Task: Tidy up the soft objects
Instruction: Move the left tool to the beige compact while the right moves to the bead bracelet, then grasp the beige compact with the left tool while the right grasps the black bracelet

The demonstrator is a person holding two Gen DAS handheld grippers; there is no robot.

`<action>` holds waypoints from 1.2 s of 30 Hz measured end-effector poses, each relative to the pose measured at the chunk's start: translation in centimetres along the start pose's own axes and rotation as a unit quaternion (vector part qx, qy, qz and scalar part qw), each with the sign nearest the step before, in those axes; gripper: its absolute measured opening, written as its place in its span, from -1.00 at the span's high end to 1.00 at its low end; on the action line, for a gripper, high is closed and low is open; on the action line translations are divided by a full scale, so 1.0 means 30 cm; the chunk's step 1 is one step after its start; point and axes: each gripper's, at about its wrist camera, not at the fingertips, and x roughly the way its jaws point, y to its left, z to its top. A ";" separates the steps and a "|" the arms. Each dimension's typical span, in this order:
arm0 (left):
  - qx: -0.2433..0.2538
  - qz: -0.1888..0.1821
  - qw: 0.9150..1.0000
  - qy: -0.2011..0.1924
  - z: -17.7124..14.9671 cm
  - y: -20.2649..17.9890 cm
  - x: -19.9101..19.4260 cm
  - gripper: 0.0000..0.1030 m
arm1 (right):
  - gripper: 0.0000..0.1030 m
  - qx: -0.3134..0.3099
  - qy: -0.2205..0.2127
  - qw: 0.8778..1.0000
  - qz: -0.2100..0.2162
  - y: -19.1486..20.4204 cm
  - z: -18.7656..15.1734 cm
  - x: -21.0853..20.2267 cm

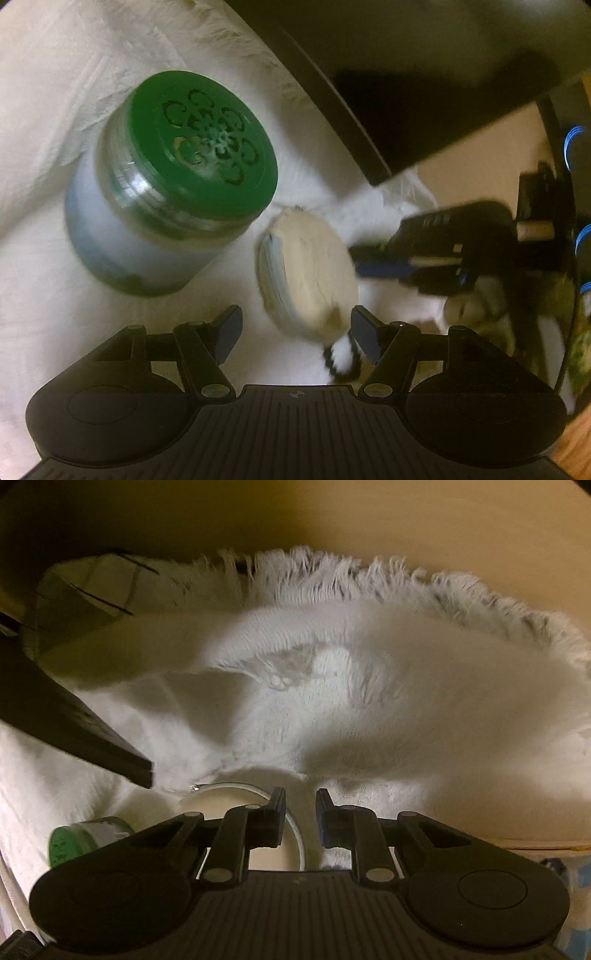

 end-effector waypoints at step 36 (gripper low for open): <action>0.157 0.031 0.983 -0.094 -0.078 0.004 -0.323 0.14 | 0.64 -0.037 0.154 0.986 -0.057 0.118 -0.076 0.022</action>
